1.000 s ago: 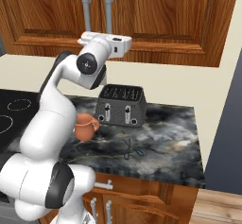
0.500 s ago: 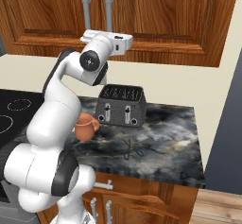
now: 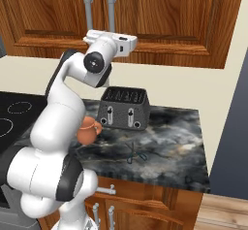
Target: Pick the pan from the cabinet and place it on the stove. Then turn on the stove burner for the pan.
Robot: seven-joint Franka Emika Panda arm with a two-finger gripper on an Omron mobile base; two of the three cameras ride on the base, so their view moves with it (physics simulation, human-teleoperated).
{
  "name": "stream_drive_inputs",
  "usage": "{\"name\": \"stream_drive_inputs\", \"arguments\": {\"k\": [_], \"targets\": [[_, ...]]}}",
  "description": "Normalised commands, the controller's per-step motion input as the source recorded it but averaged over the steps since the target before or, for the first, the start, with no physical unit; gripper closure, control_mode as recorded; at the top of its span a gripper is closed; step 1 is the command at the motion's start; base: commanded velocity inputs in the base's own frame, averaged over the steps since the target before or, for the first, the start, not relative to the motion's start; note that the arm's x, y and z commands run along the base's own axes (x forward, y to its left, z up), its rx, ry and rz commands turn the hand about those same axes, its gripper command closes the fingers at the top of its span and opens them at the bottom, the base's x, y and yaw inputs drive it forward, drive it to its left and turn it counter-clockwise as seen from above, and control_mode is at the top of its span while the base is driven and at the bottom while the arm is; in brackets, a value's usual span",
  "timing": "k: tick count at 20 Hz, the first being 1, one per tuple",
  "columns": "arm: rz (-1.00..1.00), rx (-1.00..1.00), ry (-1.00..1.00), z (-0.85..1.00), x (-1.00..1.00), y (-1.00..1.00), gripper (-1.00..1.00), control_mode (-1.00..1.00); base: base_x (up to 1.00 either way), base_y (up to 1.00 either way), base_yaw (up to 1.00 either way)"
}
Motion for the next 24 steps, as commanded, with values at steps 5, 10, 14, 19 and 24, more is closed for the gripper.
{"name": "stream_drive_inputs", "arguments": {"k": [5, 10, 14, 19, 24], "targets": [[0.02, -0.03, 0.01, -0.19, 0.24, 0.27, 1.00, -1.00, 0.00, 0.00, 0.00], [0.00, -0.07, 0.02, -0.10, 0.00, 0.11, 1.00, -1.00, 0.00, 0.00, 0.00], [0.01, -0.03, 0.00, -0.03, -0.01, 0.01, 1.00, -1.00, 0.00, 0.00, 0.00], [0.08, -0.06, 0.09, 0.00, -0.07, -0.06, 1.00, -1.00, 0.00, 0.00, 0.00], [0.13, -0.08, 0.11, 0.00, -0.21, -0.31, 1.00, -1.00, 0.00, 0.00, 0.00]]}}
